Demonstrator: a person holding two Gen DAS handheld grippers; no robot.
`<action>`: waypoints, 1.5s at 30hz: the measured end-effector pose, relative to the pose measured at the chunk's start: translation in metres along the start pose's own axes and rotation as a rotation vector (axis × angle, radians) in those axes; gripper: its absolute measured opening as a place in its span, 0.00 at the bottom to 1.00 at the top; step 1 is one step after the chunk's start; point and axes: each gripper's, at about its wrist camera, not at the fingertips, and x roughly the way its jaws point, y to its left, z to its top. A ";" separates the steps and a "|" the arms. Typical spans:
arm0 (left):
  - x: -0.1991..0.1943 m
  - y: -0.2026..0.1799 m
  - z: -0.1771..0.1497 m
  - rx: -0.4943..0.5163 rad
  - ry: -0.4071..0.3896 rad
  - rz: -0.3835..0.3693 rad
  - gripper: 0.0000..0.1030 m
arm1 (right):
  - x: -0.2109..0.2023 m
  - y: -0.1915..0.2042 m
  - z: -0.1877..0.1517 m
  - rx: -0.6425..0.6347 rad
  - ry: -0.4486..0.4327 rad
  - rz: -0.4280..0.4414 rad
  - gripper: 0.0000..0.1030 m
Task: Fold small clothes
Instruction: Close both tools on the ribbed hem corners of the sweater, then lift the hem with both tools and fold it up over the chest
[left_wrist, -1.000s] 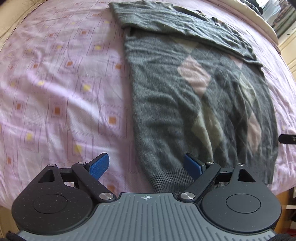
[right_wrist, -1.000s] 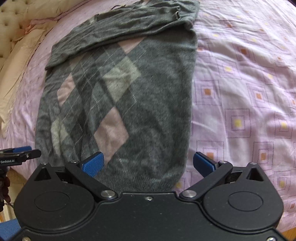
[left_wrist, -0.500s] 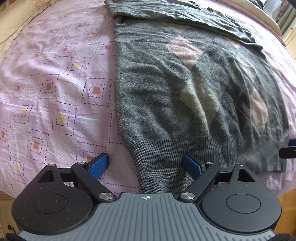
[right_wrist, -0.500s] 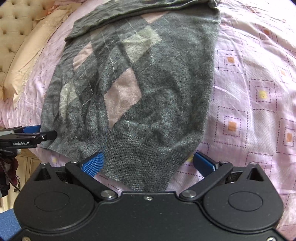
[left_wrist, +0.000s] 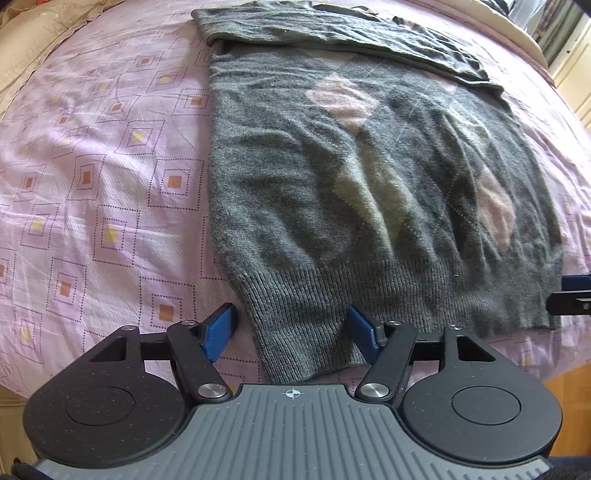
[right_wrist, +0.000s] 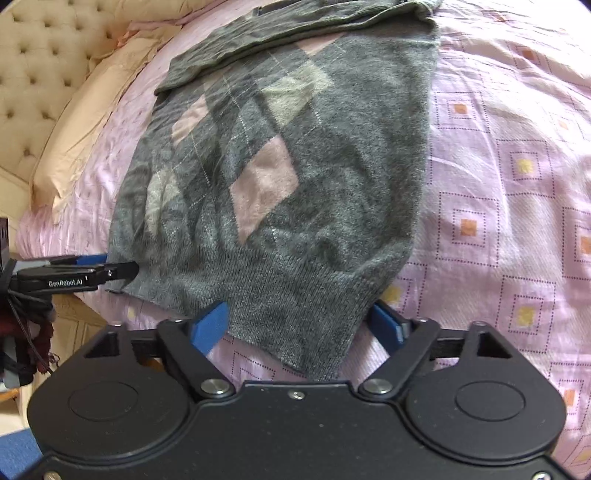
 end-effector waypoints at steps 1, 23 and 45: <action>0.000 0.000 0.000 -0.004 -0.003 -0.001 0.59 | -0.001 -0.002 0.000 0.017 -0.006 0.001 0.73; -0.081 0.029 0.076 -0.192 -0.210 -0.094 0.04 | -0.078 -0.007 0.084 0.171 -0.220 0.094 0.12; 0.022 0.050 0.325 -0.120 -0.335 -0.073 0.04 | 0.019 -0.063 0.319 0.311 -0.335 -0.053 0.10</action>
